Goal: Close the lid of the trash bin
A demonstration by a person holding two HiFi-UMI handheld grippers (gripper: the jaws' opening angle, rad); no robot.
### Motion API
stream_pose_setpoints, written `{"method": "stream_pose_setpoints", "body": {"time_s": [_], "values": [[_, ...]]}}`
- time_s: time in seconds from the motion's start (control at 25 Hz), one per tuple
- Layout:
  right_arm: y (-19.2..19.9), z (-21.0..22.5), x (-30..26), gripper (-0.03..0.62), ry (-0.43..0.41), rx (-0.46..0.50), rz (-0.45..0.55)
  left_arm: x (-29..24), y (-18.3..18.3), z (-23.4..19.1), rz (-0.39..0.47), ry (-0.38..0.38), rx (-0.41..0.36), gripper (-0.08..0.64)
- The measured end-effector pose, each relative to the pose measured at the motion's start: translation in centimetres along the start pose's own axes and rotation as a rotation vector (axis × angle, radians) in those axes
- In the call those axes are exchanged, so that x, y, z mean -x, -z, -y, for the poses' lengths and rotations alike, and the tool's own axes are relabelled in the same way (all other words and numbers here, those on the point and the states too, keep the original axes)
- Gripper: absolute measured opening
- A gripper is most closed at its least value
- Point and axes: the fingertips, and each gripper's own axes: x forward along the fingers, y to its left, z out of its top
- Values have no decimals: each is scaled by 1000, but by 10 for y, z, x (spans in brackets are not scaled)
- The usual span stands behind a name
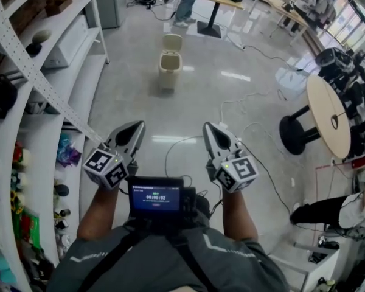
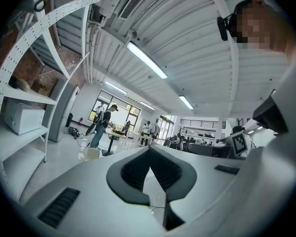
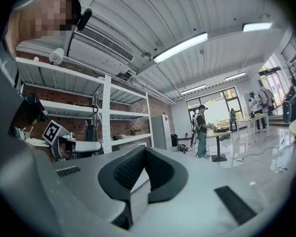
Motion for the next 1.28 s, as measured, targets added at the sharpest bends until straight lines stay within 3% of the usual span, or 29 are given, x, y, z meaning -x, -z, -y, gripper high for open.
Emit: {"method": "stream_pose_setpoints", "body": {"time_s": [0.44, 0.64, 0.92, 1.08, 1.28], "values": [[-11, 46, -58, 11, -41, 22, -3, -65, 2, -37, -20, -11, 16, -6], [-14, 99, -94, 11, -65, -12, 16, -118, -4, -64, -16, -63, 34, -6], [-22, 179, -130, 10, -121, -7, 7, -196, -27, -82, 4, -120, -33, -6], [-35, 210, -150, 9, -160, -14, 26, -229, -27, -102, 1, -206, -19, -6], [-42, 233, -179, 9, -187, -48, 58, -264, -27, -111, -18, -156, -33, -6]]}}
